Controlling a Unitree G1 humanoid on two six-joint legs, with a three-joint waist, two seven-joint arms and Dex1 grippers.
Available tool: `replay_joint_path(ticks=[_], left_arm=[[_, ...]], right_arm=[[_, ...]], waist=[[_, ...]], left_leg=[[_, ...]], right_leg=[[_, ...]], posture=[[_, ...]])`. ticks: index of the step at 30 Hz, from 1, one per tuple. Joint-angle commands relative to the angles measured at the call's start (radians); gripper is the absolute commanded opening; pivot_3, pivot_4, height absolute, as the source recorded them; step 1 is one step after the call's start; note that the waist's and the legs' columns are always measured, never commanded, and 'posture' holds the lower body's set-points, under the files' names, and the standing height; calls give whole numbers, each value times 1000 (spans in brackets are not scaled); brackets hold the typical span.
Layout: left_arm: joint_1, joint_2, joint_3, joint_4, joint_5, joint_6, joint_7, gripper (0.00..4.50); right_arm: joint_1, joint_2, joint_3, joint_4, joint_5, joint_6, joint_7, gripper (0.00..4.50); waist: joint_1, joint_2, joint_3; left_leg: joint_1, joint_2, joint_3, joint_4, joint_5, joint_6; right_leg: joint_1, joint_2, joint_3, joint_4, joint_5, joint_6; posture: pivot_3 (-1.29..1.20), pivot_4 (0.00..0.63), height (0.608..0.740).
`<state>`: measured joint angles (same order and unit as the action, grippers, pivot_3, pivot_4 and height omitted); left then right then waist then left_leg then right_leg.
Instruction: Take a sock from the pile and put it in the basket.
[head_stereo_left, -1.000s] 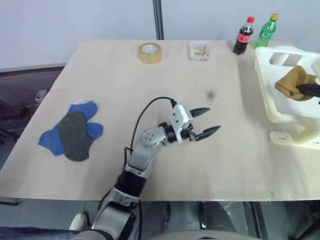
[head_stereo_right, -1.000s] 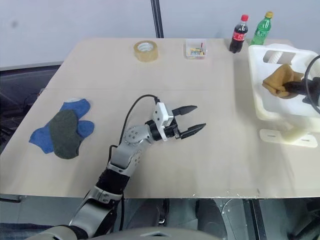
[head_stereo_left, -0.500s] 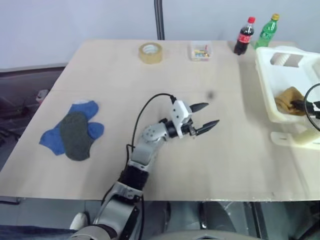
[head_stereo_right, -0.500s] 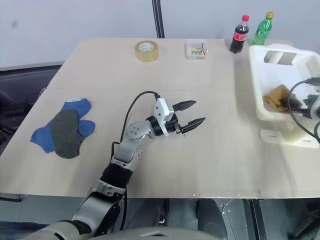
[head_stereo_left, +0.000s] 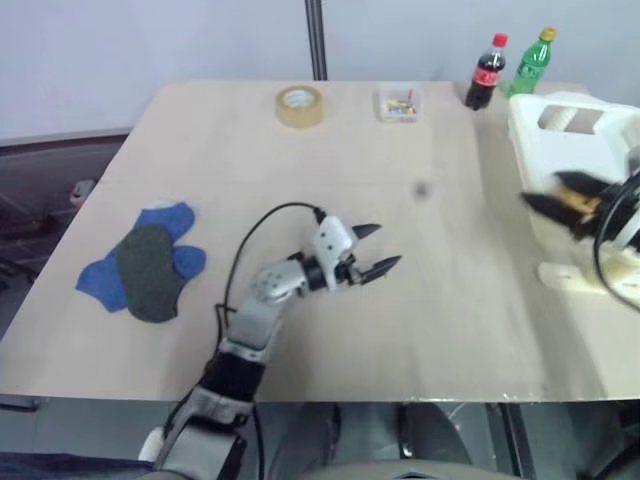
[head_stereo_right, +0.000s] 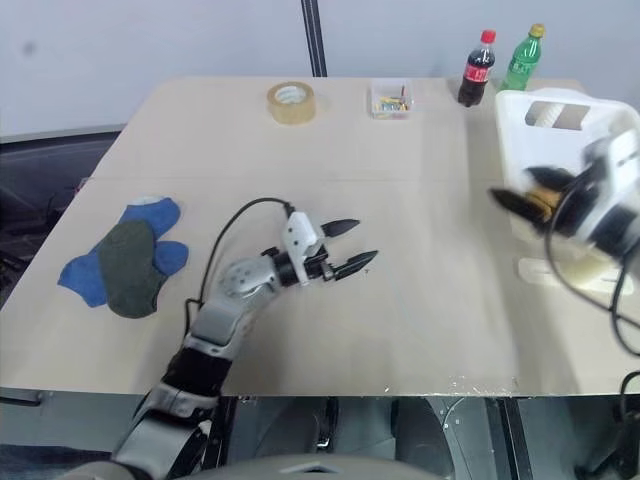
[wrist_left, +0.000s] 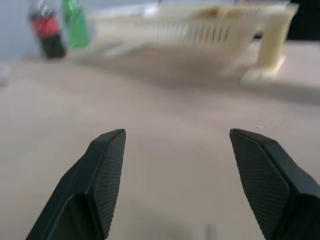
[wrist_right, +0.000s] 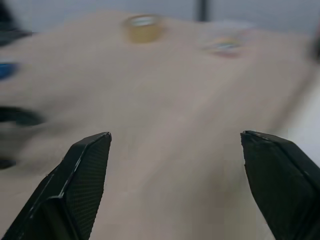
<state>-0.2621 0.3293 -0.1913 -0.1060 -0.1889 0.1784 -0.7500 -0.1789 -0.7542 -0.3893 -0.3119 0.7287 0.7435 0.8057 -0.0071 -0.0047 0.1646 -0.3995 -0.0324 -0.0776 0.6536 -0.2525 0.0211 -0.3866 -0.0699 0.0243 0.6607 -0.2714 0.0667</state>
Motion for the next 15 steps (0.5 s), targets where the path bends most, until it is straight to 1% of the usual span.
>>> replay_joint_path(ticks=[1, 3, 5, 8, 12, 15], left_arm=[[94, 36, 34, -176, -39, 81, 26, 3575], [197, 74, 47, -258, -37, 123, 40, 3575], [296, 103, 62, -319, -33, 138, 54, 3575], [406, 130, 93, -377, -23, 128, 83, 3575], [553, 147, 160, -455, -39, 123, 114, 3575], [608, 151, 194, -471, -36, 106, 129, 3575]], right_arm=[[107, 12, 9, -129, 38, -35, 56, 4309], [207, 35, 47, -128, -8, -114, 107, 4309], [284, 34, 71, -77, -77, -212, 165, 4309], [368, 26, 62, 8, -145, -350, 239, 4309], [439, 12, 50, 108, -198, -497, 336, 4309], [443, 1, 42, 150, -198, -523, 361, 4309]], waist=[[3, 0, 0], [3, 0, 0], [3, 0, 0], [3, 0, 0], [1, 0, 0], [0, 0, 0]], left_leg=[[0, 0, 0, 0, 0, 0], [1, -1, 0, 1, 0, 0], [3, 0, 0, 1, 0, 0], [4, 0, 0, 0, 0, 0], [5, 1, 1, 0, 0, 0], [5, 2, 2, 0, 0, 0]], right_leg=[[0, 0, 0, 0, 0, 0], [1, -1, 0, 0, 0, 0], [2, -1, 0, 0, 0, 0], [2, -1, 0, 0, 0, 0], [3, -1, 0, 0, 0, 0], [3, -1, 1, -1, 0, -1]], posture=[[0, 150, 738], [0, 150, 738], [0, 150, 738], [0, 150, 738], [0, 150, 738], [0, 150, 738]])
